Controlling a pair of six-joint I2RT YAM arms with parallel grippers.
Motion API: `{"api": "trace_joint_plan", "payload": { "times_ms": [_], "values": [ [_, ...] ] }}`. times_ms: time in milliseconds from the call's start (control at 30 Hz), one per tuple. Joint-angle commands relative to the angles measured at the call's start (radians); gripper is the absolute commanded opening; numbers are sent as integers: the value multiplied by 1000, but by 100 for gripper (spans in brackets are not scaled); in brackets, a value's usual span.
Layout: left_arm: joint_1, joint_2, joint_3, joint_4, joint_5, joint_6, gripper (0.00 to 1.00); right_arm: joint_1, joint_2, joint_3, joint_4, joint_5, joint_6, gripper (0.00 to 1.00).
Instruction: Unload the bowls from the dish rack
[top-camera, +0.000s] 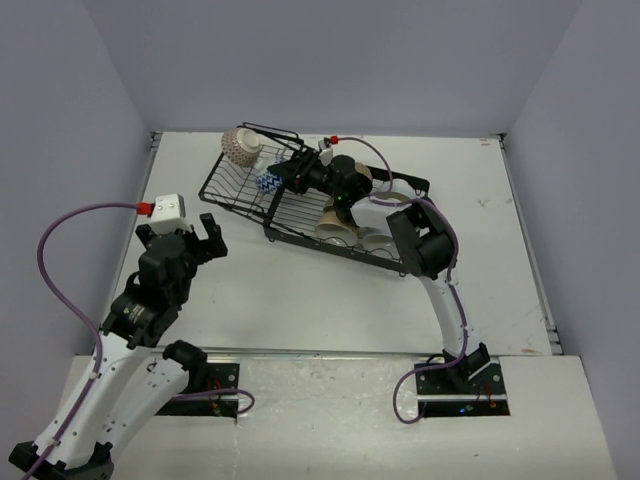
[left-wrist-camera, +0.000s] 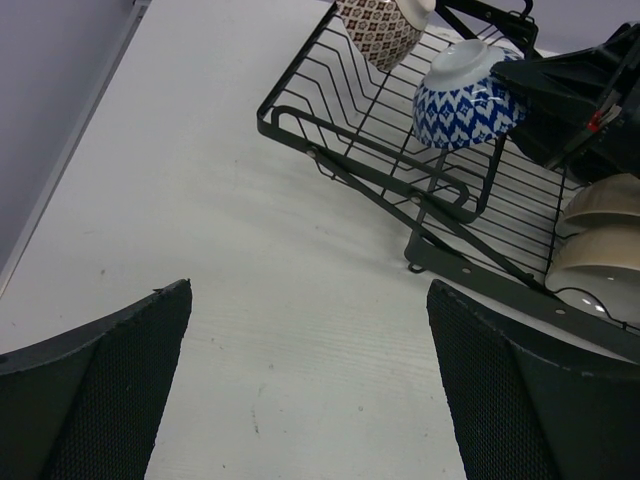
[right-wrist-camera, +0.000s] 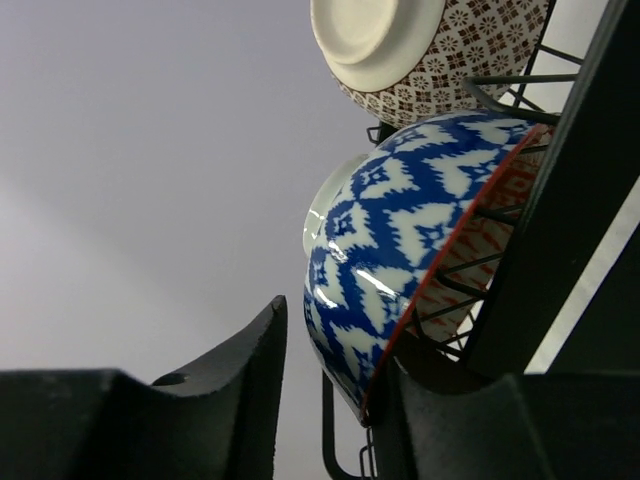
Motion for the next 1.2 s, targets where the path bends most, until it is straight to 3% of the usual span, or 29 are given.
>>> {"api": "trace_joint_plan", "payload": {
  "times_ms": [0, 500, 633, 1167],
  "values": [
    [6, 3, -9, 45, 16, 24, 100, 1, 11, 38, 48, -19, 4, 34],
    [6, 3, -9, 45, 22, 24, 100, 2, -6, 40, 58, -19, 4, 12],
    [6, 3, -9, 45, 22, 24, 100, 2, -11, 52, 51, -30, 4, 0],
    [6, 1, -9, 45, 25, 24, 100, 4, -61, 87, 37, -85, -33, 0]
  ]
}}
